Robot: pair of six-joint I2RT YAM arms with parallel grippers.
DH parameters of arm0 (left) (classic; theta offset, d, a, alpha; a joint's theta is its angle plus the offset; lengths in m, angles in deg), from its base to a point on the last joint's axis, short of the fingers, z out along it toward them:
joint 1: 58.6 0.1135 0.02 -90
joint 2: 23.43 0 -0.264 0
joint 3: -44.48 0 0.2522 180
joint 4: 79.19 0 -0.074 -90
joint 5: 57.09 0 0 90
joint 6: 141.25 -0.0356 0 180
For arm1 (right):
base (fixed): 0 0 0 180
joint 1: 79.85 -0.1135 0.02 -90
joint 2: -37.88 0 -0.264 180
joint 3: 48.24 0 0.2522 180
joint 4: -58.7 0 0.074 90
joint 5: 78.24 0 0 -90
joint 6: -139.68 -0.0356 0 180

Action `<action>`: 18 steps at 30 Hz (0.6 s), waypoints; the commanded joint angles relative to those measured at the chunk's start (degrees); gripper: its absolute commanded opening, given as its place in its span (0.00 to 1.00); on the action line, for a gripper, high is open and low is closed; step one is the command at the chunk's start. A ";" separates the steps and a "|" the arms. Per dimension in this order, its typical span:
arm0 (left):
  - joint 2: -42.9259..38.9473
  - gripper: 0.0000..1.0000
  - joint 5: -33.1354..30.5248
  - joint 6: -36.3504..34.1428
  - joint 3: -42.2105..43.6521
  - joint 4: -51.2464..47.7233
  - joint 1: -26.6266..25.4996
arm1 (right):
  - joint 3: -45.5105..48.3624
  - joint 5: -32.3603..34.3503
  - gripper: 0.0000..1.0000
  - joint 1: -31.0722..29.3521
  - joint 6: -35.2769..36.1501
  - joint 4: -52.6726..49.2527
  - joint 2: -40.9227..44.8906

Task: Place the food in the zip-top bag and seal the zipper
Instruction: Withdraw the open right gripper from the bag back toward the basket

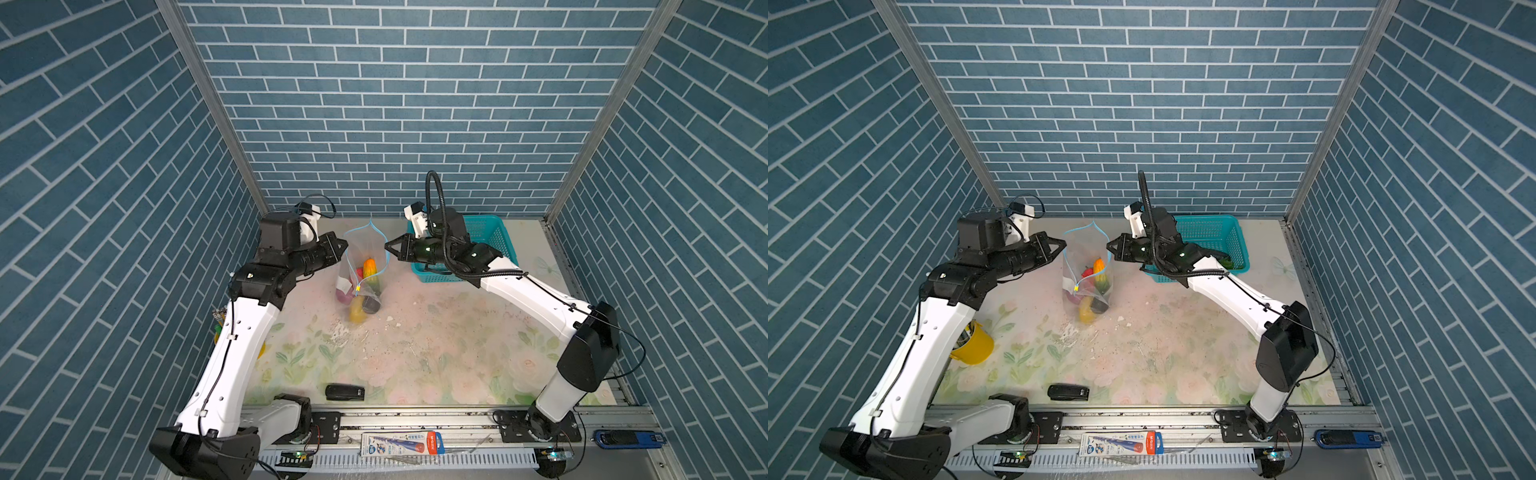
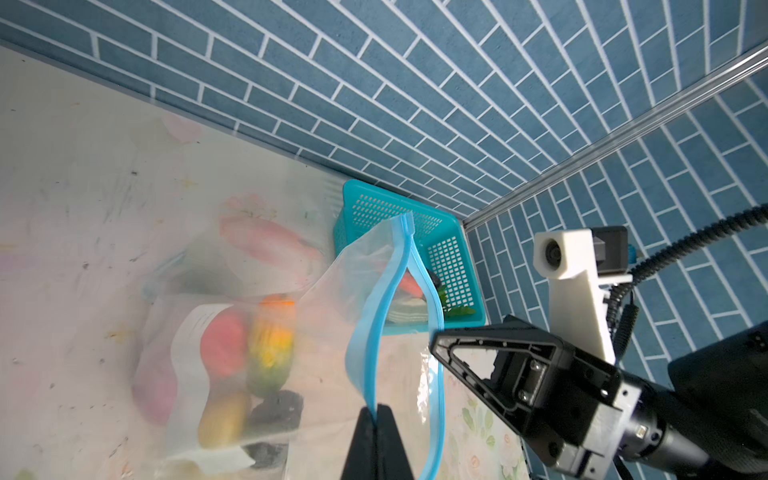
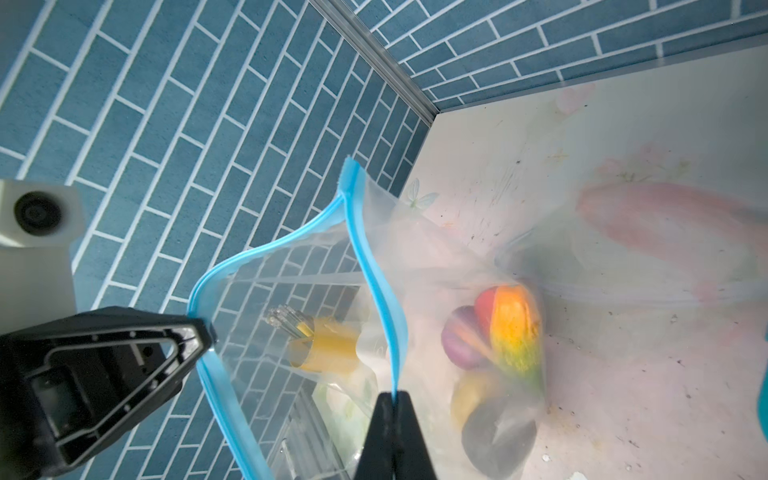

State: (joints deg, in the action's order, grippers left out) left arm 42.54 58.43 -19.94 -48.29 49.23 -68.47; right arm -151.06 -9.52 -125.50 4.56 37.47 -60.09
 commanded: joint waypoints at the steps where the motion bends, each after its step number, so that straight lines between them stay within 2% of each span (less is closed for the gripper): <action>1: 0.11 0.00 -1.13 -4.29 -2.60 -3.48 0.29 | 1.21 0.27 0.00 -0.36 -3.83 4.86 -0.64; 6: 2.90 0.00 1.66 -2.91 -1.95 -1.03 -0.72 | 5.04 1.73 0.00 -0.33 -4.16 5.91 1.02; 12: 7.12 0.00 0.52 -2.25 -0.23 1.91 -7.91 | 12.39 3.99 0.00 0.29 -3.92 6.89 4.35; 18: 11.28 0.00 1.48 0.04 2.72 6.18 -12.81 | 21.27 7.74 0.00 1.99 -3.92 7.41 8.80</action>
State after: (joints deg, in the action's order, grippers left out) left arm 52.51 58.97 -21.06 -46.84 52.14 -79.81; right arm -133.57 -4.89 -124.41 1.89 43.22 -54.87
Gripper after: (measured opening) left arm 0.045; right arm 0.044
